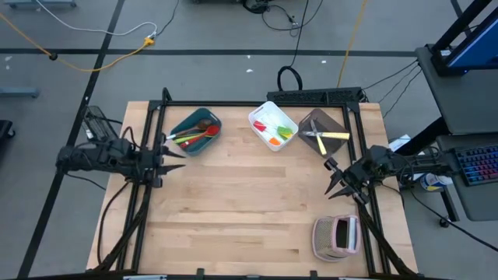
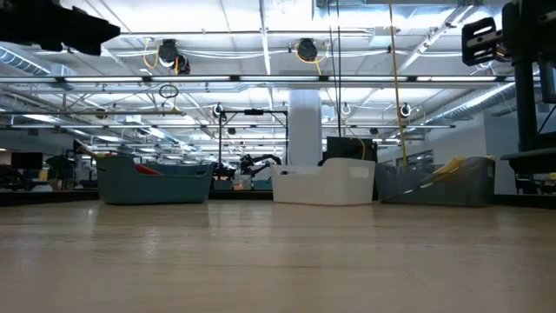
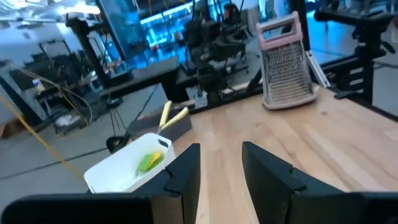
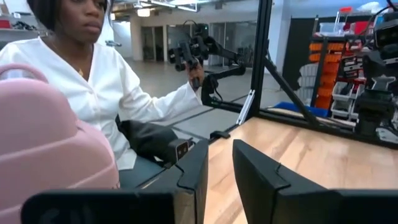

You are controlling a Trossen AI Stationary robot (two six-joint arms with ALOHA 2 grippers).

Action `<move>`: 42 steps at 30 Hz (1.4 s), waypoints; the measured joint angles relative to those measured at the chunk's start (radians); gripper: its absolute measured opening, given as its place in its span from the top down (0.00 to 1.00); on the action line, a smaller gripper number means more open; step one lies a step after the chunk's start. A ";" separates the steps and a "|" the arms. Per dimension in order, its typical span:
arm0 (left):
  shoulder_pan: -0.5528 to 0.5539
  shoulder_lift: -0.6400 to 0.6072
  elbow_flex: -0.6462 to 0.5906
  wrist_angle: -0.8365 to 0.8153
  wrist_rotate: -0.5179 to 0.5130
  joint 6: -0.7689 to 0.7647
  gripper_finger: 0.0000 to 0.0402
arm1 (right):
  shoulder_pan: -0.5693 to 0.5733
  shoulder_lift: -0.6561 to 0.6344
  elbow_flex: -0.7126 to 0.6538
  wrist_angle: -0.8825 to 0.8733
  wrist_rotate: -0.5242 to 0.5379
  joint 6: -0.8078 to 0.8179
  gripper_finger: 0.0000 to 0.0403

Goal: Pick & Place Kitchen Items
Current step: Return to Home Position

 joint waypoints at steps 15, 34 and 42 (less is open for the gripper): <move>0.000 -0.111 -0.075 -0.066 0.043 -0.025 0.70 | 0.000 -0.094 0.000 -0.133 -0.002 -0.038 0.82; 0.001 -0.111 -0.237 0.213 0.197 0.033 0.70 | 0.000 -0.144 0.000 -0.153 -0.001 -0.077 0.82; 0.001 -0.110 -0.316 0.332 0.193 0.034 0.70 | 0.000 -0.144 0.000 -0.142 0.000 -0.079 0.82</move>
